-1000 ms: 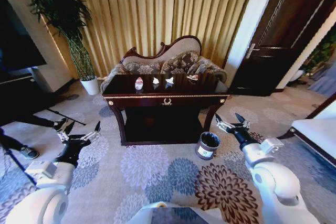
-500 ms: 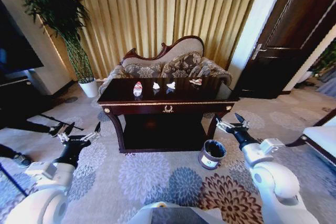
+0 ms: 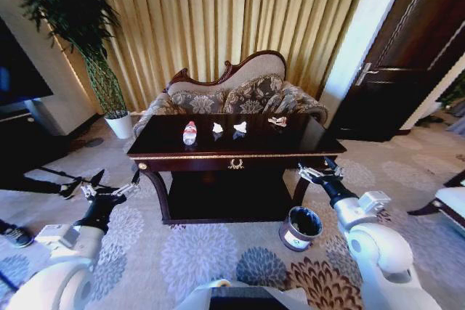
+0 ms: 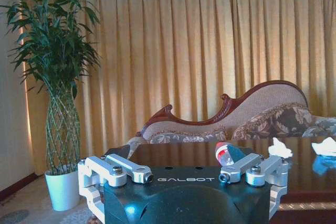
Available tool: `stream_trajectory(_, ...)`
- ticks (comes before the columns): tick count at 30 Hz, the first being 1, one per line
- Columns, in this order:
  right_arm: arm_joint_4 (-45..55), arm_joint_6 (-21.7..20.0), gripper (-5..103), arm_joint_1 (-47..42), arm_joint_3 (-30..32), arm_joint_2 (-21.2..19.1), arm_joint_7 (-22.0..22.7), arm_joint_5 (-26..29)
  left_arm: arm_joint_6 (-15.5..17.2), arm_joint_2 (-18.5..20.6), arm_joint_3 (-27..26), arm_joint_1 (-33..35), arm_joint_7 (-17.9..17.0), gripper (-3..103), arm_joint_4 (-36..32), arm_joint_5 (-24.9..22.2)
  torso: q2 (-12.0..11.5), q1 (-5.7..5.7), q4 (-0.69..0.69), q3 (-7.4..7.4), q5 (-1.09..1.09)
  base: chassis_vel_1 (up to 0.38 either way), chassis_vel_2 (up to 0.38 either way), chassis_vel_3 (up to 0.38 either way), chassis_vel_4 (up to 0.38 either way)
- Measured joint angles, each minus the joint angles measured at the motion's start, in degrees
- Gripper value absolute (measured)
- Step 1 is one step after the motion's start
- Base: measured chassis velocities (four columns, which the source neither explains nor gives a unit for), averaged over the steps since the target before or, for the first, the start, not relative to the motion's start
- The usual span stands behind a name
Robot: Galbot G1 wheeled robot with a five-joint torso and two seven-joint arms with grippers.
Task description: Move to the front of the table and place the trash on the table into the trash bin.
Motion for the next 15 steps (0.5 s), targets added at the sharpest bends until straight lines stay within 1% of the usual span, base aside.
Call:
stream_trajectory(5, 0.0, -0.3, 100, 0.0, 0.0, 0.0, 0.4, 0.2, 0.0, 0.0, 0.0, 0.0, 0.0, 100, 0.0, -0.1, 0.0, 0.00, 0.01, 0.00, 0.00, -0.174, 0.182, 0.182, -0.180)
stream_trajectory(7, 0.4, -1.8, 100, 0.1, -0.2, 0.0, 1.4, 1.4, -0.1, -0.1, 0.0, 0.0, 0.0, 100, 0.0, -0.4, 0.0, 0.01, 0.00, 0.00, 0.00, -0.171, 0.156, 0.164, -0.173)
stream_trajectory(9, 1.1, -4.6, 100, 0.8, -0.5, -0.3, 2.8, 4.5, -0.1, -0.4, -0.1, 0.0, 0.0, 100, 0.0, -1.1, 0.0, 0.05, -0.01, 0.02, 0.00, -0.104, 0.093, 0.087, -0.093)
stream_trajectory(10, 1.1, -4.6, 100, 0.8, -0.5, -0.3, 2.8, 4.5, -0.1, -0.4, -0.1, 0.0, 0.0, 100, 0.0, -1.1, 0.0, 0.05, -0.01, 0.02, 0.00, -0.074, 0.093, 0.087, -0.071)
stream_trajectory(12, 1.0, -6.1, 100, 1.8, -0.8, -0.8, 3.7, 6.3, -0.1, -0.5, -0.1, 0.0, 0.0, 100, 0.0, -1.2, 0.0, 0.05, 0.00, 0.02, 0.01, -0.048, 0.042, 0.054, -0.071)
stream_trajectory(14, -0.6, -7.9, 100, 4.5, -1.4, -2.2, 5.4, 8.9, -0.1, -0.9, -0.2, 0.3, 0.0, 100, 0.0, -1.4, 0.0, -0.01, 0.00, 0.00, 0.01, 0.000, 0.000, 0.000, 0.000)
stream_trajectory(15, -0.6, -7.9, 100, 4.5, -1.4, -2.2, 5.4, 8.9, -0.1, -0.9, -0.2, 0.3, 0.0, 100, 0.0, -1.4, 0.0, -0.01, 0.00, 0.00, 0.01, 0.000, 0.000, 0.000, 0.000)
